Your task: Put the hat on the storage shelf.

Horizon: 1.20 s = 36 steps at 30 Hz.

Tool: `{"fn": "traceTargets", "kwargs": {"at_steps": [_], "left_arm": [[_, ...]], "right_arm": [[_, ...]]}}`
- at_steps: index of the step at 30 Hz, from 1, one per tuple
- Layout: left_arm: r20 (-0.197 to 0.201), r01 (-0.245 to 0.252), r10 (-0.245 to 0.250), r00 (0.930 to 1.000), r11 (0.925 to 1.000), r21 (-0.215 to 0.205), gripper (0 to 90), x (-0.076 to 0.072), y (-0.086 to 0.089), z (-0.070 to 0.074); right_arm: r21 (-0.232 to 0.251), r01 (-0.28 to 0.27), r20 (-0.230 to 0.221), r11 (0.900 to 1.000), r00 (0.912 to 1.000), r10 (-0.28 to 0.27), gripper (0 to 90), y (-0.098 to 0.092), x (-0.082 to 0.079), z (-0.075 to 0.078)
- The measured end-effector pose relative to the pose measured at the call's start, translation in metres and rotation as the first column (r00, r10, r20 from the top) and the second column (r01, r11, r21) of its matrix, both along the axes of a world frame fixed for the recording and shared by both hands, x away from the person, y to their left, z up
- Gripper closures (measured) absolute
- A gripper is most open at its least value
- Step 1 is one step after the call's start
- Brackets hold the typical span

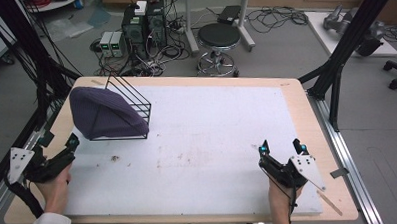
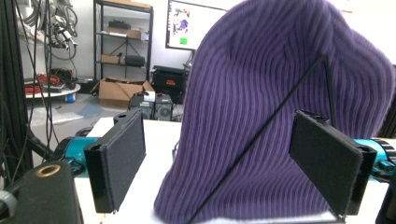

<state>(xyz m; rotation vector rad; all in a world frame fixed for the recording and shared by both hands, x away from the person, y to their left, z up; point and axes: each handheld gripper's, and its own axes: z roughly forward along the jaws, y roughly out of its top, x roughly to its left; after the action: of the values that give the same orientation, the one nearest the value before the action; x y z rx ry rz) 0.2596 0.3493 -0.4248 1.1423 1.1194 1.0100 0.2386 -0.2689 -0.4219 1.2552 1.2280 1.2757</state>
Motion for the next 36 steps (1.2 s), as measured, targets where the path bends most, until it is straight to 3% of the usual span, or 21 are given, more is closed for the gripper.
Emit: {"fn": "traceTargets", "kwargs": {"at_steps": [5,8,11,17,25,30,36], "left_arm": [[-0.024,0.016,-0.016,0.9996,0.9999,-0.002,19.6,-0.004,-0.002,-0.007],[-0.031,0.017,-0.017,0.9994,0.9998,-0.008,19.6,-0.006,-0.002,-0.01],[-0.04,0.014,-0.014,0.9991,0.9996,-0.023,19.6,-0.006,-0.001,-0.011],[-0.041,0.011,-0.011,0.9991,0.9998,-0.015,19.6,-0.006,0.0,-0.012],[-0.046,0.028,-0.029,0.9985,0.9994,-0.022,20.0,-0.005,-0.001,-0.013],[-0.045,0.032,-0.032,0.9985,0.9993,-0.021,20.1,-0.005,-0.001,-0.013],[-0.048,0.035,-0.036,0.9982,0.999,-0.027,20.1,-0.005,-0.001,-0.014]], "right_arm": [[0.001,0.038,-0.042,0.999,0.9984,-0.038,4.9,0.0,0.002,-0.011],[-0.015,0.04,-0.044,0.999,0.9982,-0.04,4.9,0.002,0.002,-0.013],[-0.042,0.024,-0.052,0.999,0.9983,-0.026,4.9,0.008,0.003,-0.015],[-0.111,-0.014,-0.043,0.994,0.999,0.01,4.9,0.018,0.003,-0.013],[-0.082,-0.006,-0.06,0.997,0.9982,0.001,4.9,0.011,0.002,-0.014],[-0.028,0.021,-0.066,0.999,0.9976,-0.023,4.9,0.002,-0.001,-0.014],[-0.016,0.033,-0.068,0.999,0.9971,-0.034,4.9,-0.004,-0.002,-0.014]]}}
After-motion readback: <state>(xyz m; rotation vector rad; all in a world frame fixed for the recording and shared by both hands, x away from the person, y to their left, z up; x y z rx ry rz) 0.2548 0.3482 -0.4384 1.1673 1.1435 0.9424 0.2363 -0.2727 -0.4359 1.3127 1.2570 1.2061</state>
